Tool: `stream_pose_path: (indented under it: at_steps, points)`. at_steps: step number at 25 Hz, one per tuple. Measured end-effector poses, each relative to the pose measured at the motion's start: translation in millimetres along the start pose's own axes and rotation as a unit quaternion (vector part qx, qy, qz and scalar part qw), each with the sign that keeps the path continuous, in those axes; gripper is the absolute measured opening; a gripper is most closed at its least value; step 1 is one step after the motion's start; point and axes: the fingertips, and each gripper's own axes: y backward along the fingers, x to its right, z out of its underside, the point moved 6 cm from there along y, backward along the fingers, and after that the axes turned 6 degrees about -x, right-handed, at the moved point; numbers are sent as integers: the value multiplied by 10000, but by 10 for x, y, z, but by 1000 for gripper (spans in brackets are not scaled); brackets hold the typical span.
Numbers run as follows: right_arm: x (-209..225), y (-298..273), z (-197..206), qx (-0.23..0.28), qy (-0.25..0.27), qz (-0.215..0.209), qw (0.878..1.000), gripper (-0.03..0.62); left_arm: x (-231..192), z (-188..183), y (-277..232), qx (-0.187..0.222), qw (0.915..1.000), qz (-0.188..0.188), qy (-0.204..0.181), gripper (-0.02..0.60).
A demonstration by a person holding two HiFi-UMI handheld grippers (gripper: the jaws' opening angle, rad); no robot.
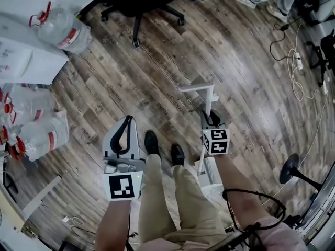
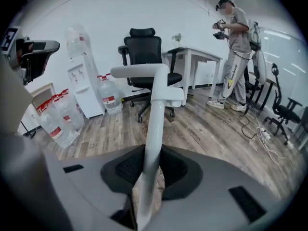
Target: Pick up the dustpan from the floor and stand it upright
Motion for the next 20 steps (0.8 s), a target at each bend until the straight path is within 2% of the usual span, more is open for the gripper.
stream_pose_path:
  at_steps: [9, 20]
  points:
    - [175, 796, -39, 208, -330, -103, 9992, 86, 266, -587, 477, 74, 9999, -115, -52, 15]
    - [205, 1354, -205, 595, -361, -376, 9969, 83, 407, -973, 909, 218, 9991, -277, -256, 15]
